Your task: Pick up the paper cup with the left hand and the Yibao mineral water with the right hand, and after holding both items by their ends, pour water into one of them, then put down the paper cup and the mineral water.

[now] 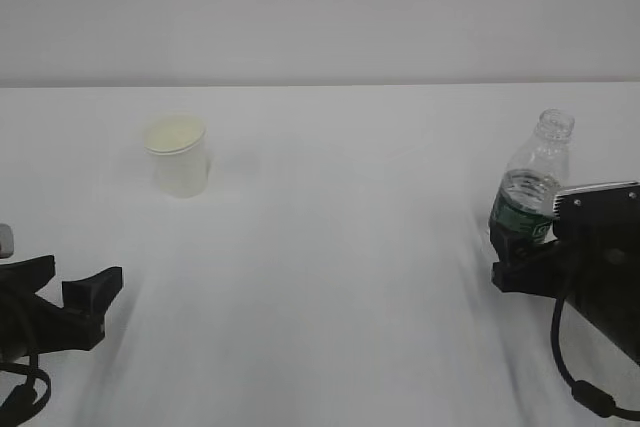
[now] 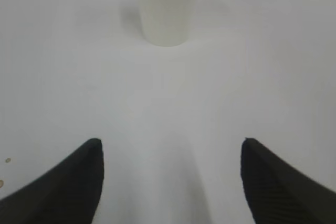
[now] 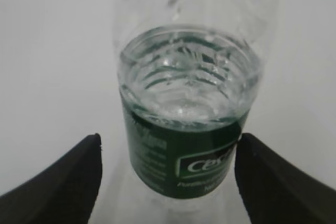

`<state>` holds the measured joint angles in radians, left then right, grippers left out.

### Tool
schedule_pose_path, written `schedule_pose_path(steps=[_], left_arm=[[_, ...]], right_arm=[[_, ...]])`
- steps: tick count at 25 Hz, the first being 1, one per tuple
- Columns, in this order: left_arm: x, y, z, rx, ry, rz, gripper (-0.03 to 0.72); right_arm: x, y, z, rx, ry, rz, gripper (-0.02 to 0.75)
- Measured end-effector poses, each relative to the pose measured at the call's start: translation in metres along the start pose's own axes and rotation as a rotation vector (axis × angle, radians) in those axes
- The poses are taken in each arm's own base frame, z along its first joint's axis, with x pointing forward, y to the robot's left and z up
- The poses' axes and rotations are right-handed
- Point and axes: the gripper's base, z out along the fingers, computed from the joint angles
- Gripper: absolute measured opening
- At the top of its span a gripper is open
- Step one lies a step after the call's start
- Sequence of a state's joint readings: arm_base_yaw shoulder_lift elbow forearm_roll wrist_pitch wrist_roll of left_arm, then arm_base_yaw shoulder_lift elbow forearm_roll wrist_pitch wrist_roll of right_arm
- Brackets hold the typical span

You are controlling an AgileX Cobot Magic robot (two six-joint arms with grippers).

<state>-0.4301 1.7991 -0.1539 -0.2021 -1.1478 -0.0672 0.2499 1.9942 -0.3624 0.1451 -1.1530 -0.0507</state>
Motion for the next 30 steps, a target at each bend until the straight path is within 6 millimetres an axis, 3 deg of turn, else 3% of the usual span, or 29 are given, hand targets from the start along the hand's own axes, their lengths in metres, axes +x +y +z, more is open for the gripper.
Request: schedule_pose_path(steps=[15, 30], left_arm=[[0.0, 0.0, 0.0, 0.0, 0.0, 0.002, 0.593], [0.0, 0.0, 0.0, 0.0, 0.0, 0.005, 0.593]], right_arm=[[-0.008, 0.001, 0.015, 0.014, -0.043, -0.007, 0.592], [-0.001, 0.0, 0.02, 0.029, -0.016, -0.036, 0.592]])
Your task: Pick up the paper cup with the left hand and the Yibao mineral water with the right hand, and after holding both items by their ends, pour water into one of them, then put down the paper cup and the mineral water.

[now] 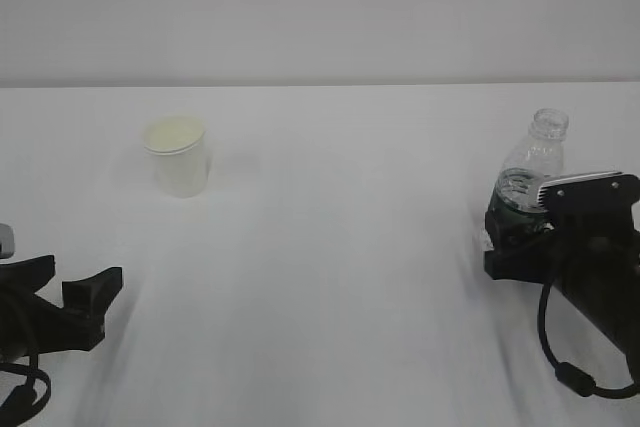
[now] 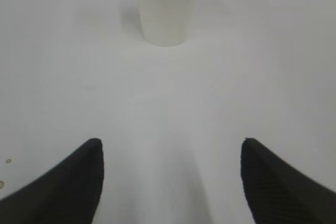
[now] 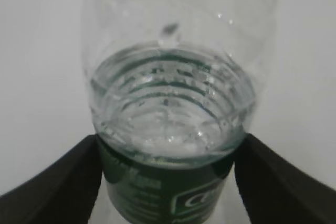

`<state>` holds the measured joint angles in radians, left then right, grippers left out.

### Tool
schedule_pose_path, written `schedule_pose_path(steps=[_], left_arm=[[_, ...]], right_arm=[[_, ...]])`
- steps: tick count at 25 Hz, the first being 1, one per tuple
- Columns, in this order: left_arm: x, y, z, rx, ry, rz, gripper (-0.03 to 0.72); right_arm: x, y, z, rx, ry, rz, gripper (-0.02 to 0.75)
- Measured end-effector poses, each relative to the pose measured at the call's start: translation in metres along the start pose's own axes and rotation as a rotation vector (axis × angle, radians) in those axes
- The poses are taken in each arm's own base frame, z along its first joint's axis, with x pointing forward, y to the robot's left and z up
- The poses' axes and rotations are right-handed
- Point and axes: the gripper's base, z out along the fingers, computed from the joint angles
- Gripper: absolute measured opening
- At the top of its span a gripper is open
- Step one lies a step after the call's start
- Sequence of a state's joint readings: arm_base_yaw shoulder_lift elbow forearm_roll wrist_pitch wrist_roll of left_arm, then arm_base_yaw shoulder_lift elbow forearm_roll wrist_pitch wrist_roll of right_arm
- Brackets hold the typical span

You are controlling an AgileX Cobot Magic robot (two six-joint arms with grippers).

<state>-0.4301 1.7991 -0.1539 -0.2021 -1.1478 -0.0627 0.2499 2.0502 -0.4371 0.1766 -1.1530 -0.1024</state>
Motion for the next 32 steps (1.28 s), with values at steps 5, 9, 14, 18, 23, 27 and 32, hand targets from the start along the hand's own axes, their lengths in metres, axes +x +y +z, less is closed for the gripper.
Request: schedule_pose_path(steps=[5, 9, 14, 18, 23, 27, 32], left_arm=[[0.0, 0.0, 0.0, 0.002, 0.0, 0.001, 0.592], [0.0, 0.0, 0.0, 0.003, 0.0, 0.002, 0.589], [0.0, 0.0, 0.0, 0.003, 0.0, 0.002, 0.564], [0.0, 0.0, 0.0, 0.003, 0.0, 0.002, 0.557], [0.0, -0.001, 0.0, 0.009, 0.001, 0.005, 0.556], [0.0, -0.001, 0.0, 0.013, 0.001, 0.006, 0.556], [0.0, -0.001, 0.0, 0.013, 0.001, 0.006, 0.556]], right_arm=[[0.003, 0.001, 0.008, 0.001, 0.002, -0.001, 0.592], [-0.001, 0.002, 0.013, 0.002, -0.018, 0.002, 0.592], [-0.003, 0.002, 0.015, 0.003, -0.024, 0.002, 0.592], [0.001, 0.002, 0.017, 0.013, -0.012, 0.006, 0.592], [0.007, 0.002, 0.022, 0.014, 0.005, 0.003, 0.592], [0.007, 0.003, 0.027, 0.015, -0.003, 0.005, 0.592], [0.007, 0.004, 0.033, 0.016, -0.01, 0.005, 0.592]])
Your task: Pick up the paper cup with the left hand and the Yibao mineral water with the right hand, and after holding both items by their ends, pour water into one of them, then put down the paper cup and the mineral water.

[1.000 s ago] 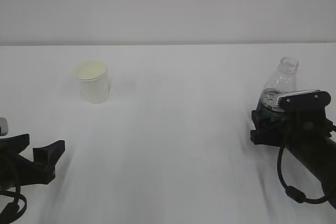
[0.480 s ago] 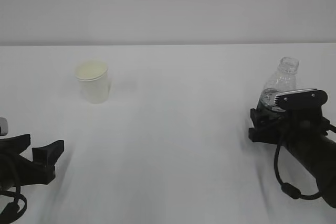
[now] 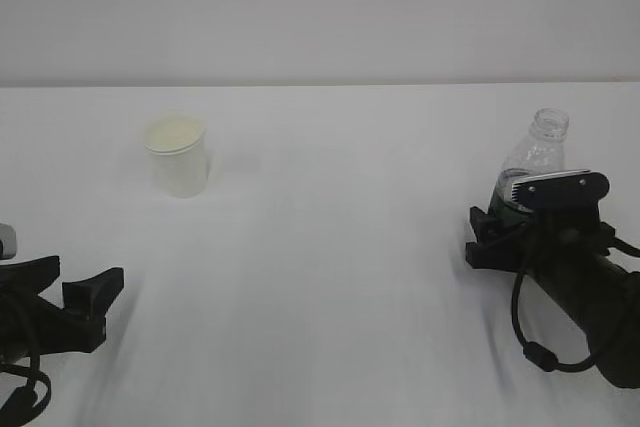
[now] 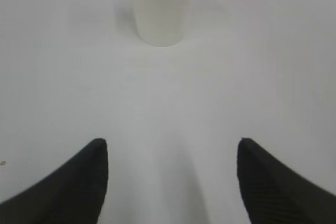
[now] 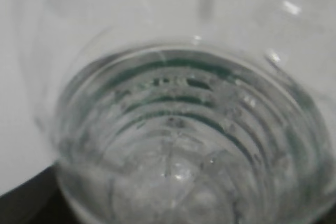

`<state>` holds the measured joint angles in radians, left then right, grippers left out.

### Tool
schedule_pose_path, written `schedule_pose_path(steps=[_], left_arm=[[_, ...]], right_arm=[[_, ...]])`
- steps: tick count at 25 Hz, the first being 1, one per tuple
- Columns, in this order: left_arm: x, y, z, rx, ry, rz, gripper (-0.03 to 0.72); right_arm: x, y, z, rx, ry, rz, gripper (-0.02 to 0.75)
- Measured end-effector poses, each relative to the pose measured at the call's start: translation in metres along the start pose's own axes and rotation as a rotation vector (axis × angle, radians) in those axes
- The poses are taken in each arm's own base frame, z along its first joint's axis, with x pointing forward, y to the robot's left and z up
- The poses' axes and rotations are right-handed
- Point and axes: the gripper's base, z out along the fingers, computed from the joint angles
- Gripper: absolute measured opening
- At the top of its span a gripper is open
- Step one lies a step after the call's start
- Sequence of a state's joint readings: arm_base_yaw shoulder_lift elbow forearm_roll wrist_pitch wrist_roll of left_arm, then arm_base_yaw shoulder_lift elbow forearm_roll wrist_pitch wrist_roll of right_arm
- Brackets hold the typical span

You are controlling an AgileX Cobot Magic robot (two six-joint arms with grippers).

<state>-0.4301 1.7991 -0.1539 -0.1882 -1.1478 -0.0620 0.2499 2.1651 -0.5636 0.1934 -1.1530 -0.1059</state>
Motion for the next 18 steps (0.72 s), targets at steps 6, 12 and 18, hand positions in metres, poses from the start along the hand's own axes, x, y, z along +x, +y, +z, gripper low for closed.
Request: schedule_pose_path(steps=[6, 12, 18], left_arm=[[0.0, 0.0, 0.0, 0.0, 0.0, 0.0, 0.555], [0.0, 0.0, 0.0, 0.0, 0.0, 0.0, 0.554], [0.0, 0.0, 0.0, 0.0, 0.0, 0.0, 0.551]], right_arm=[[-0.0029, 0.0, 0.0041, 0.008, -0.014, 0.006, 0.592], [-0.0032, -0.0006, 0.005, 0.016, -0.016, 0.006, 0.592], [-0.0031, -0.0008, 0.005, 0.018, -0.015, 0.005, 0.573]])
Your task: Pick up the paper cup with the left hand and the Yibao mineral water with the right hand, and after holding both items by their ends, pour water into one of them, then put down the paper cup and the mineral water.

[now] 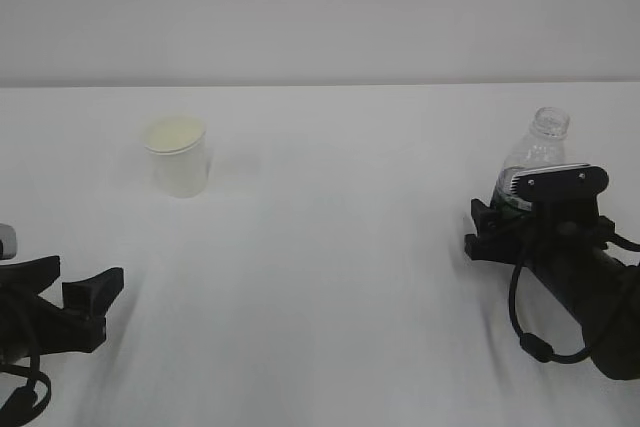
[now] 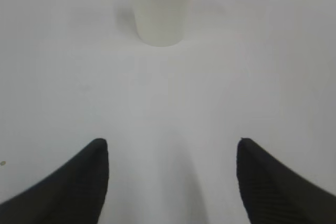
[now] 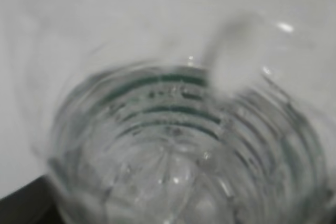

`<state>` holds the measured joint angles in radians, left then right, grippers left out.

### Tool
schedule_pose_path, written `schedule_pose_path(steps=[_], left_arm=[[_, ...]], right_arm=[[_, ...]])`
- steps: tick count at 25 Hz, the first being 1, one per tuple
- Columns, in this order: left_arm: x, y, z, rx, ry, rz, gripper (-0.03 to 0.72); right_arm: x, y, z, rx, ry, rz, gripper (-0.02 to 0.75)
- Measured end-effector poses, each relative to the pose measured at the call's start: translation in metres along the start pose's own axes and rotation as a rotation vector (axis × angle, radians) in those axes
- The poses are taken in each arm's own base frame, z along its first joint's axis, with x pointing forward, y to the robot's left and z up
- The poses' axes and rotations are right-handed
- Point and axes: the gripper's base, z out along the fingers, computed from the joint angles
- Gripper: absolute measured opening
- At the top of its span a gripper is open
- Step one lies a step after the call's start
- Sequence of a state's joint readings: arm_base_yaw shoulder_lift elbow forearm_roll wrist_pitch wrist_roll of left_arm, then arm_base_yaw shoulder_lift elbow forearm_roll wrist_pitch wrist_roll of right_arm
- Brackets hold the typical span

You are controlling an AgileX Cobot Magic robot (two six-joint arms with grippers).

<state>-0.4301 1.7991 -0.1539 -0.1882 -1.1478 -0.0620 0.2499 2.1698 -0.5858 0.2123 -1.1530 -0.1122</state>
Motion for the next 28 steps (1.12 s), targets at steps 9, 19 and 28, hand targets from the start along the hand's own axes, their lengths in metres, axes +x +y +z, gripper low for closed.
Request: schedule_pose_path(steps=[9, 19, 28], left_arm=[[0.0, 0.0, 0.0, 0.0, 0.0, 0.0, 0.548], [0.0, 0.0, 0.0, 0.0, 0.0, 0.0, 0.539], [0.0, 0.0, 0.0, 0.0, 0.0, 0.0, 0.539]], right_arm=[[-0.001, -0.0001, 0.0004, 0.002, -0.008, 0.0, 0.467], [-0.001, -0.0001, 0.0004, 0.002, -0.008, 0.0, 0.465], [-0.001, -0.0001, 0.0004, 0.002, -0.008, 0.01, 0.465]])
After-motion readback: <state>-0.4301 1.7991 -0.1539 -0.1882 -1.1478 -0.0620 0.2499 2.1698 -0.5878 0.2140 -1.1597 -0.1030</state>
